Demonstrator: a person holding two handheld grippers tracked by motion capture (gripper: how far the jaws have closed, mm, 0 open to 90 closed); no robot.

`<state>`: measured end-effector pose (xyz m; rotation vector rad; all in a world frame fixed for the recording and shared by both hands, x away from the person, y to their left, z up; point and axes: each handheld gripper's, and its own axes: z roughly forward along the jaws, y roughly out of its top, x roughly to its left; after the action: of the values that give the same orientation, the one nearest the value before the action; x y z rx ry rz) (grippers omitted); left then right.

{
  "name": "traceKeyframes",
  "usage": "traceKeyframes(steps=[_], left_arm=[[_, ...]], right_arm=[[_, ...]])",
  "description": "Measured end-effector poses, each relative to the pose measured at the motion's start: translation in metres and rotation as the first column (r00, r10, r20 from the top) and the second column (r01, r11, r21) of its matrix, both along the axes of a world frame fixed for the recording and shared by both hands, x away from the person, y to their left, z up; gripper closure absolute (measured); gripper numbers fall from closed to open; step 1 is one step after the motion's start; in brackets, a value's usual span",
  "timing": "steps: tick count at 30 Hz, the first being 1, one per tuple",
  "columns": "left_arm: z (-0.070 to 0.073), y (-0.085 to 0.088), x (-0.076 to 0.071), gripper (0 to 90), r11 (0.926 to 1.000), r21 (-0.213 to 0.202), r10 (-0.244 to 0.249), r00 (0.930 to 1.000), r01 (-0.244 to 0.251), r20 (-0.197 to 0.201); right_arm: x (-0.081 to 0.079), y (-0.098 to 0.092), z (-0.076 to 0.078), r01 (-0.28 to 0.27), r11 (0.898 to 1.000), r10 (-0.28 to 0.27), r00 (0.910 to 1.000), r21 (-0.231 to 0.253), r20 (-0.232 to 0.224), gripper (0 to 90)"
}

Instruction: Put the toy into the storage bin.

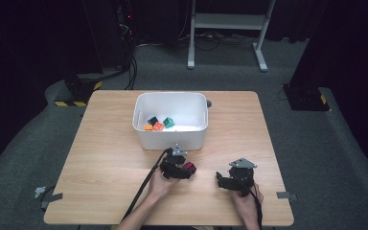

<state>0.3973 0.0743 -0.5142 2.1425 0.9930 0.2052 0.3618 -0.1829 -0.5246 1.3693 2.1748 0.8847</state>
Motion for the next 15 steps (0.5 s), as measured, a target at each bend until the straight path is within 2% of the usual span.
traceKeyframes(steps=[5, 15], left_arm=[[-0.0003, -0.0013, -0.0018, 42.3, 0.9997, 0.025, 0.001, 0.9997, -0.002, 0.026], [-0.0008, -0.0020, -0.0043, 53.1, 0.9999, 0.004, -0.012, 0.9995, 0.011, 0.028]], right_arm=[[0.0000, 0.0000, 0.0000, 0.000, 1.000, 0.000, 1.0000, 0.000, 0.000, 13.7], [0.0000, 0.0000, 0.0000, 0.000, 1.000, 0.000, 1.0000, 0.000, 0.000, 13.7]])
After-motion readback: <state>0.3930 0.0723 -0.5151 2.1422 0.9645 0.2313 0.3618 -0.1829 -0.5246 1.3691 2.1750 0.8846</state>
